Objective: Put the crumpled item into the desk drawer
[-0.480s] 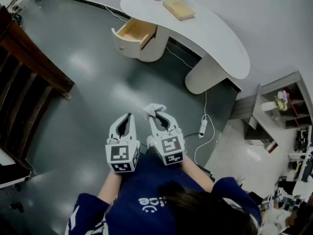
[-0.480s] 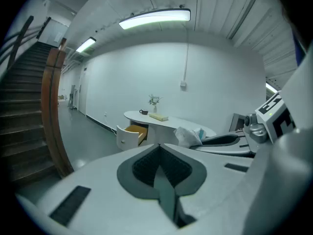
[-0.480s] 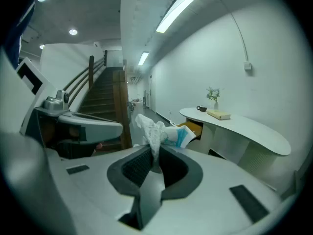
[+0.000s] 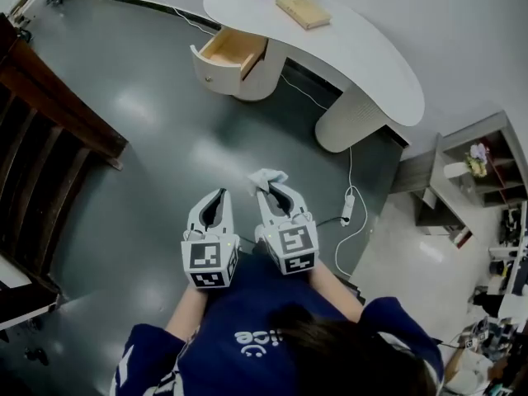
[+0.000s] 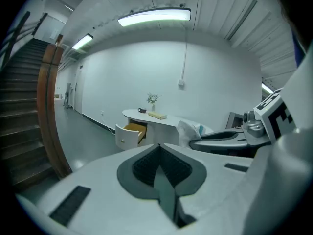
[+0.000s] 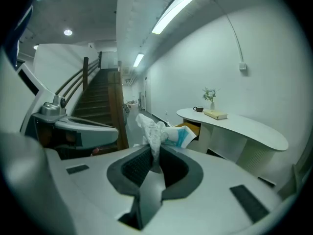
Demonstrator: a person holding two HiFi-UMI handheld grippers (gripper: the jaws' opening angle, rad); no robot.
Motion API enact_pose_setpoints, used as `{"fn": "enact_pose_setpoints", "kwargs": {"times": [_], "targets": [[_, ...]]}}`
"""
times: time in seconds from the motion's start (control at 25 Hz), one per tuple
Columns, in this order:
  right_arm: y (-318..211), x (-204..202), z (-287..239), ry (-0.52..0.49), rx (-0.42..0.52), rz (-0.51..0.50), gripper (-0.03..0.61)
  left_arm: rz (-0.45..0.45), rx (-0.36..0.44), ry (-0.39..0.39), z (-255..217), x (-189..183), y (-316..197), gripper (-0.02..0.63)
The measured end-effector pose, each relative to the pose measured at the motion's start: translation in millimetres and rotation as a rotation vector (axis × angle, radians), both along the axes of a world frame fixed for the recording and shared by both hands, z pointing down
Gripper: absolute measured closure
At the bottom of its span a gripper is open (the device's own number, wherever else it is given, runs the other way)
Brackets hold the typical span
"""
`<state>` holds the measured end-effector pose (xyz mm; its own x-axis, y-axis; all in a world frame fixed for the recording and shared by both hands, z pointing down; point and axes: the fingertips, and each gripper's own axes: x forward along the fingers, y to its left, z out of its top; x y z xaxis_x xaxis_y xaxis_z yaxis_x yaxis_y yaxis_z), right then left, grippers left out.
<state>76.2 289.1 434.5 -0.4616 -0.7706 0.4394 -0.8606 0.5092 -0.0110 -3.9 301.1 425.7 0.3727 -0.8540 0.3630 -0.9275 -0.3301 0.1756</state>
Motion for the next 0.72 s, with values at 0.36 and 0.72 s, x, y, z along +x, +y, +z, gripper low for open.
{"fn": "enact_pose_setpoints", "kwargs": {"times": [0.36, 0.72], "targets": [[-6.0, -10.6, 9.9, -0.014, -0.006, 0.014, 0.52, 0.009, 0.011, -0.005, 6.1, -11.8, -15.3, 0.609], [-86.9, 4.2, 8.7, -0.045, 0.021, -0.004, 0.52, -0.052, -0.009, -0.025, 16.2, -11.1, -77.7, 0.611]]}}
